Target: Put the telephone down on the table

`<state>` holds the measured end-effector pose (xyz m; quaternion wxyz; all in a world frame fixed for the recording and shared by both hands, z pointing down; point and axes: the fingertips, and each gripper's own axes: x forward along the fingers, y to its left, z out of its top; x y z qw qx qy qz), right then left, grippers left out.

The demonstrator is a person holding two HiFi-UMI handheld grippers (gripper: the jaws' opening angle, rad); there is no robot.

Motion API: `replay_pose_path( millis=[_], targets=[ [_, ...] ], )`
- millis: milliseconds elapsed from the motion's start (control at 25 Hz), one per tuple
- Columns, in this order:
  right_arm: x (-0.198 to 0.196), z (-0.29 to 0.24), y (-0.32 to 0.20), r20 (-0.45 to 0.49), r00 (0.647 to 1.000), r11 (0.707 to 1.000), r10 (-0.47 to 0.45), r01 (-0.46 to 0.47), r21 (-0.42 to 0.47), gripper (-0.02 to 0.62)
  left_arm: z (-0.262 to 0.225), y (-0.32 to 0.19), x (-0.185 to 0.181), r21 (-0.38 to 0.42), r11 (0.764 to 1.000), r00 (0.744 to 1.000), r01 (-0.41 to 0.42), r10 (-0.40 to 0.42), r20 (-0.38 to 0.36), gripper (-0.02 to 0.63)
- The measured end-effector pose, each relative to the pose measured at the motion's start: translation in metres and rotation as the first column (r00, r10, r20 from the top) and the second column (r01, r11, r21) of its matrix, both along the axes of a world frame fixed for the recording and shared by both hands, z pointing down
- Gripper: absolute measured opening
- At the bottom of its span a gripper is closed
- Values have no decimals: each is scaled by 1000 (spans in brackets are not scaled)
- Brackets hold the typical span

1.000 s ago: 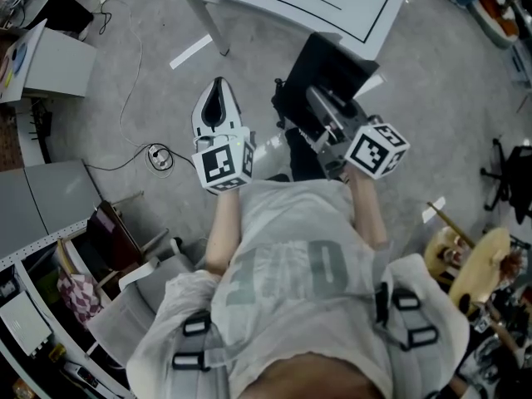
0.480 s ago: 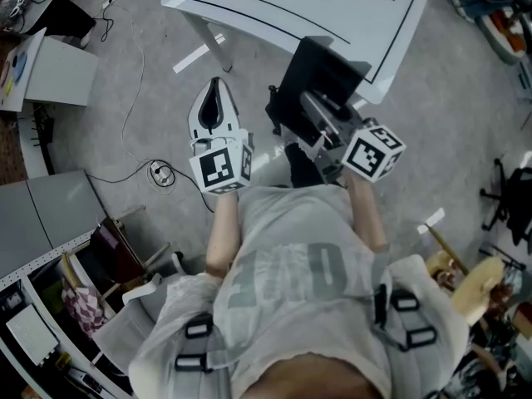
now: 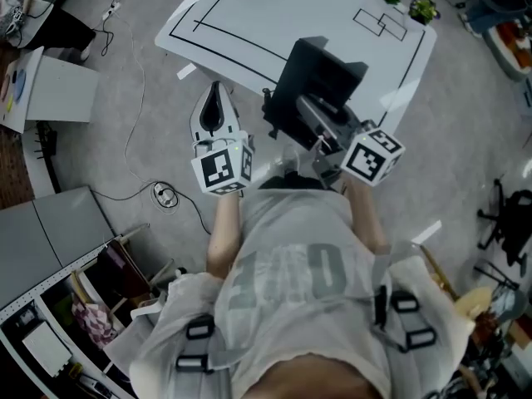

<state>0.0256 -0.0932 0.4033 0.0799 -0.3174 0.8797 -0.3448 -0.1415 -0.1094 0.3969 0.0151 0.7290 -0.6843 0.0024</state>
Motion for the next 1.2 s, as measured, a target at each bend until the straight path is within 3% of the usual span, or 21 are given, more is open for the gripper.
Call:
replay_pose_path(
  millis=[800, 1200],
  targets=[
    [-5, 4, -74, 57, 998, 998, 21, -18, -53, 152, -30, -71, 8, 46, 998, 998, -44, 41, 57, 9],
    [-11, 15, -98, 30, 999, 996, 36, -34, -78, 152, -26, -100, -2, 38, 998, 997, -55, 53, 49, 9]
  ],
)
